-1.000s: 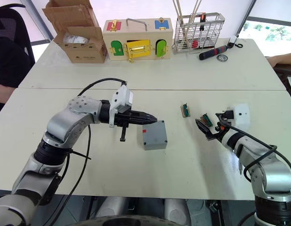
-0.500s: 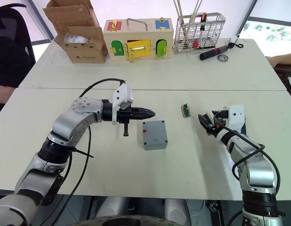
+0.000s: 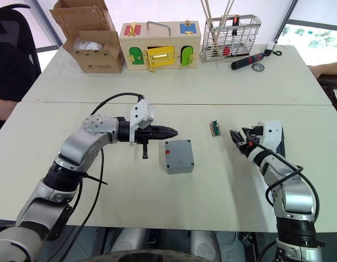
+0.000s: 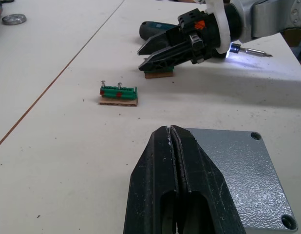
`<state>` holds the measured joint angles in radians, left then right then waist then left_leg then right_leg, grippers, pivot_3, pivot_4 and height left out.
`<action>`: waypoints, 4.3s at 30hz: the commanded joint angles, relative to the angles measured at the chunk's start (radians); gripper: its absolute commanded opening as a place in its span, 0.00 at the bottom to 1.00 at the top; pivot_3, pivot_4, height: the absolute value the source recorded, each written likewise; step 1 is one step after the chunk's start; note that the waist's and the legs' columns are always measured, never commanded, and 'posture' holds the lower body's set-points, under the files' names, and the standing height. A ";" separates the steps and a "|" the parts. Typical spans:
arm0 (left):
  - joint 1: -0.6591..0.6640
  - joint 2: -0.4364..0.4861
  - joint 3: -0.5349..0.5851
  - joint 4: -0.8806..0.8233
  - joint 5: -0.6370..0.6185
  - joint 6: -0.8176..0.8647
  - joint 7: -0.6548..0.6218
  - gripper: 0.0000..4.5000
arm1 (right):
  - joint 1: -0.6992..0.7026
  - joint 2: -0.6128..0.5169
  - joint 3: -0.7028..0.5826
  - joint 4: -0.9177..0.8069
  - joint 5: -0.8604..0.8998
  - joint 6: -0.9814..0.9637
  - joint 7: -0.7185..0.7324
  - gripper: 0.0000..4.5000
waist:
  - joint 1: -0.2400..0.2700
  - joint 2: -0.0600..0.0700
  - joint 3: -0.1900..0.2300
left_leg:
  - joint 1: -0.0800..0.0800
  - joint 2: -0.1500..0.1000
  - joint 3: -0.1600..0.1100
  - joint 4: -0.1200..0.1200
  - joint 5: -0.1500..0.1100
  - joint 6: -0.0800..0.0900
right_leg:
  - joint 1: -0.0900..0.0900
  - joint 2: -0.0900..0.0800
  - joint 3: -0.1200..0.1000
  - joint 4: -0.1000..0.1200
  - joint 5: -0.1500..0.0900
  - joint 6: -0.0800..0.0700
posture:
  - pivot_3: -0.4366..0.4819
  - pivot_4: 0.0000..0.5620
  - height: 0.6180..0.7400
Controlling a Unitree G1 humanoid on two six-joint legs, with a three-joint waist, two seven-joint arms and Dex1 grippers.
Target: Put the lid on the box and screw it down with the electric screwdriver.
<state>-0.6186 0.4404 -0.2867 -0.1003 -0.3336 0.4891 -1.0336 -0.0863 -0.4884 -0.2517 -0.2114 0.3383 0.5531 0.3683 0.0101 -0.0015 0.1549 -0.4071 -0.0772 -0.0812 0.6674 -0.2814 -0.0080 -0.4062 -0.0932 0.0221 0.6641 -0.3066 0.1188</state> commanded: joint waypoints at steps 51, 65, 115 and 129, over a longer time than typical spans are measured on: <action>0.139 0.160 0.085 -0.132 -0.018 0.041 0.015 0.00 | -0.075 -0.036 0.194 -0.382 0.304 0.269 0.093 0.02 | -0.020 0.000 0.000 | 0.000 0.000 -0.003 -0.001 0.000 0.000 | 0.000 -0.001 0.000 0.000 0.000 0.000 | 0.48 0.27 1.00; 0.133 0.148 0.084 -0.110 -0.011 0.025 0.010 0.00 | -0.060 -0.048 0.213 -0.365 0.262 0.259 0.107 0.02 | -0.020 0.000 0.000 | 0.000 0.000 -0.003 -0.001 0.000 0.000 | 0.000 -0.001 0.000 0.000 0.000 0.000 | 0.48 0.27 1.00; -0.059 0.111 -0.035 -0.092 0.095 -0.165 -0.164 0.00 | -0.526 -0.892 0.221 0.369 0.312 0.868 0.498 1.00 | -0.002 0.001 0.001 | -0.002 0.001 0.004 0.000 -0.002 0.004 | -0.002 -0.004 0.000 -0.003 0.000 0.000 | 0.48 0.27 1.00; 0.017 0.032 -0.091 -0.252 0.073 -0.068 -0.063 0.00 | -0.624 -0.911 0.518 0.436 0.304 1.059 0.621 1.00 | 0.004 0.002 0.001 | -0.002 0.001 0.005 0.000 -0.003 0.006 | -0.003 -0.004 0.000 -0.003 0.000 0.000 | 0.48 0.27 1.00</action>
<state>-0.5971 0.4770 -0.3772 -0.3171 -0.2488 0.4249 -1.1040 -0.7080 -1.3638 0.2675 0.2384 0.6489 1.6086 0.9739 0.0142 0.0005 0.1561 -0.4096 -0.0766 -0.0766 0.6673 -0.2848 -0.0021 -0.4087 -0.0970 0.0225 0.6612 -0.3067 0.1188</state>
